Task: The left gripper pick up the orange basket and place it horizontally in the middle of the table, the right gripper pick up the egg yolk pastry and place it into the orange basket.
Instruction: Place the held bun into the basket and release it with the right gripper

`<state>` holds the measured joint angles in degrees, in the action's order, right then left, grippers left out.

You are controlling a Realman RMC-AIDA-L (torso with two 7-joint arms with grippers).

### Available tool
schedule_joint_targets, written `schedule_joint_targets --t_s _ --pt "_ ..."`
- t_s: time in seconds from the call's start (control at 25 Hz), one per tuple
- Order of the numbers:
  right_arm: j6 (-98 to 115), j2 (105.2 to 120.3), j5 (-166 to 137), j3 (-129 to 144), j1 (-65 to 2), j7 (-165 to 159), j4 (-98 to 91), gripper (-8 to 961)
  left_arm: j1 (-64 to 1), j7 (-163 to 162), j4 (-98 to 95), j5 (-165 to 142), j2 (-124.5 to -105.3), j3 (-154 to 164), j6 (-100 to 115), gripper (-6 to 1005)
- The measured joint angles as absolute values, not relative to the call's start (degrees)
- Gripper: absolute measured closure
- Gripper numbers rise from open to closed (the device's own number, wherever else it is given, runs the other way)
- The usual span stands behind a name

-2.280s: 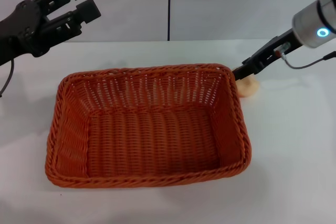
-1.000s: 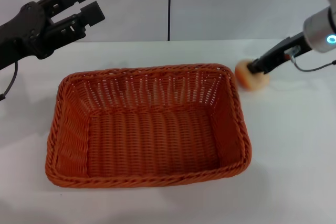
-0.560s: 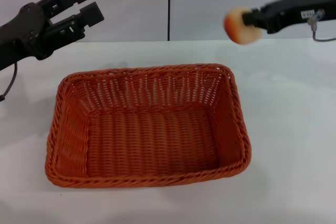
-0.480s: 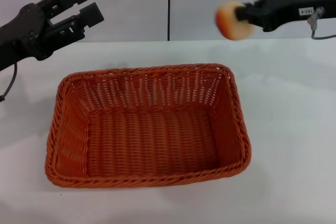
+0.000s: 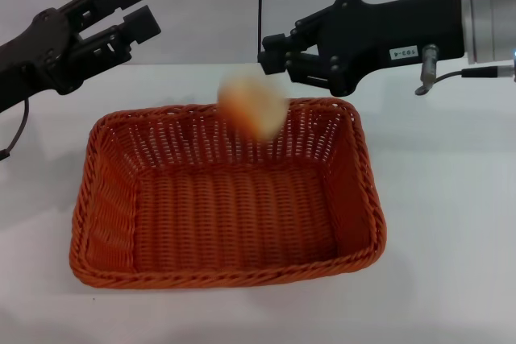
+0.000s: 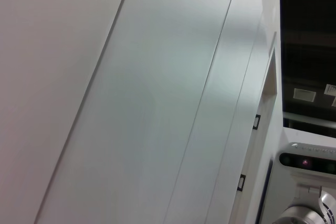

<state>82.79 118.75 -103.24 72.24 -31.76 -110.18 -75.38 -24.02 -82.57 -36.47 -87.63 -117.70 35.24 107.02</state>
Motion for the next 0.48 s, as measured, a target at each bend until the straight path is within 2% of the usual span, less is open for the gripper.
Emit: schedule_joint_targets --t_s 0.2,0.44,0.48 --pt "82.9 118.76 -102.9 71.2 -31.3 -109.8 -75.2 861 -23.8 -82.5 -36.5 -87.6 -117.67 35.2 107.1 214" --pt "82.9 119.02 -99.7 69.4 -27.5 -105.8 -76.6 669 -23.8 -81.8 -36.5 -87.4 -117.65 35.2 107.1 214" --pt "82.8 119.04 -97.8 68.9 -26.4 -104.0 -76.4 555 -23.8 -81.5 -36.5 -87.3 -117.68 35.1 107.1 214"
